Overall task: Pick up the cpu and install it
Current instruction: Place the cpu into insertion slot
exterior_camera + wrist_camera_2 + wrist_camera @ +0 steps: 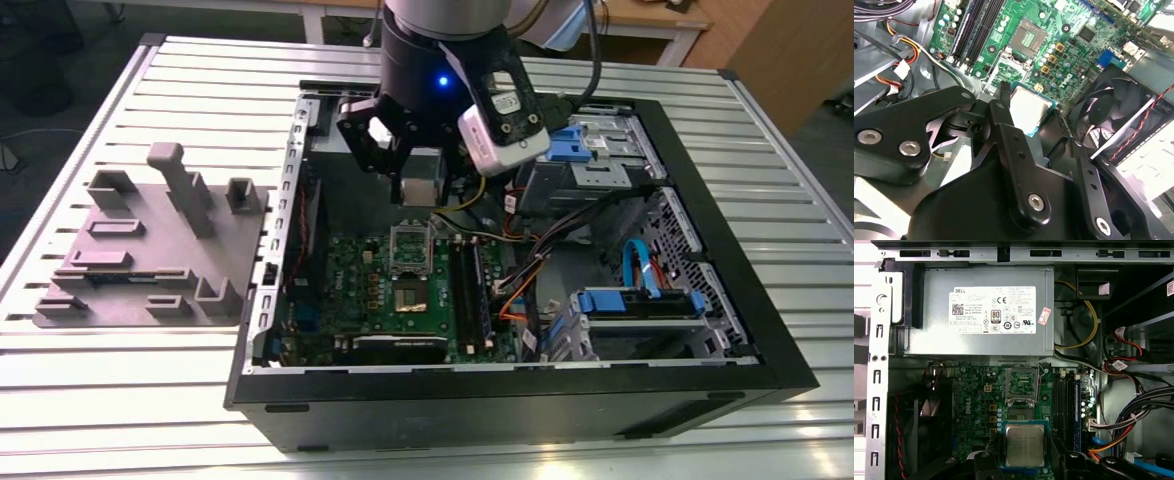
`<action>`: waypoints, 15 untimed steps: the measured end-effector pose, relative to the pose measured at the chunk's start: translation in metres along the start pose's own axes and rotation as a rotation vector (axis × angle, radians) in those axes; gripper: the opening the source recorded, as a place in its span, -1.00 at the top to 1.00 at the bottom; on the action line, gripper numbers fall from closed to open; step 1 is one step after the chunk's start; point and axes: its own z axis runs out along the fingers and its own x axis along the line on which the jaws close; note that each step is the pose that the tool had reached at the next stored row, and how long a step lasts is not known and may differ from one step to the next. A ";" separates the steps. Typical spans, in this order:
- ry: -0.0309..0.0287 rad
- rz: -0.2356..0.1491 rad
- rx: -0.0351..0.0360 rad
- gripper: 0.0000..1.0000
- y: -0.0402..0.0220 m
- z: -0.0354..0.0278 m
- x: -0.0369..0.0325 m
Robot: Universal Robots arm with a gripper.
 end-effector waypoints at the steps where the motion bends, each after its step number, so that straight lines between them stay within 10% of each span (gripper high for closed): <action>1: 0.0000 0.000 0.0000 0.05 0.0000 0.0002 0.0000; 15: 0.0000 0.000 0.0000 0.05 -0.0002 0.0051 -0.0001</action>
